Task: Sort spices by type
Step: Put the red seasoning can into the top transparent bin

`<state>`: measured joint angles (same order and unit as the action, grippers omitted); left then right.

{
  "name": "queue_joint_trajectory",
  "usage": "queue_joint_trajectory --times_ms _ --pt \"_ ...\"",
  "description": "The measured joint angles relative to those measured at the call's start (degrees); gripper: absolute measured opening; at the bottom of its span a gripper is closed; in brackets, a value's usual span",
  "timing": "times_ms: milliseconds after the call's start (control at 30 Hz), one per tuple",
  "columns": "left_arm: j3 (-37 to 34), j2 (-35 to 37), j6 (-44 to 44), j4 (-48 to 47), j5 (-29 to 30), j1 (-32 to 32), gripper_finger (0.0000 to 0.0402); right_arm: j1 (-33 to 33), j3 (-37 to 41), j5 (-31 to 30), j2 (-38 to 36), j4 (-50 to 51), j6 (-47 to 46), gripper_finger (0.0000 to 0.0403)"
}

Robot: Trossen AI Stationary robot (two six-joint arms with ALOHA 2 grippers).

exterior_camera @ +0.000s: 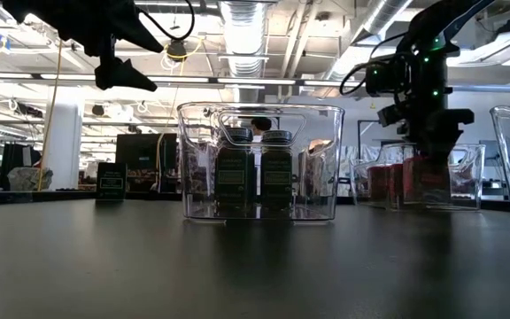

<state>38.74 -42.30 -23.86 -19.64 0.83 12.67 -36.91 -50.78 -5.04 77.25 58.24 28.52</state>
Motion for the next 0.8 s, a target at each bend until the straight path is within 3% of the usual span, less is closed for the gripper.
queue_joint_trajectory --times_ms 367,800 --pt "0.00 -0.02 0.00 -0.37 -0.01 0.00 0.0383 0.00 0.00 0.00 0.00 -1.62 0.00 0.0278" --pt "0.00 -0.04 0.02 -0.37 0.00 0.01 0.0383 0.00 -1.79 0.00 -0.07 2.31 -0.02 0.0359"
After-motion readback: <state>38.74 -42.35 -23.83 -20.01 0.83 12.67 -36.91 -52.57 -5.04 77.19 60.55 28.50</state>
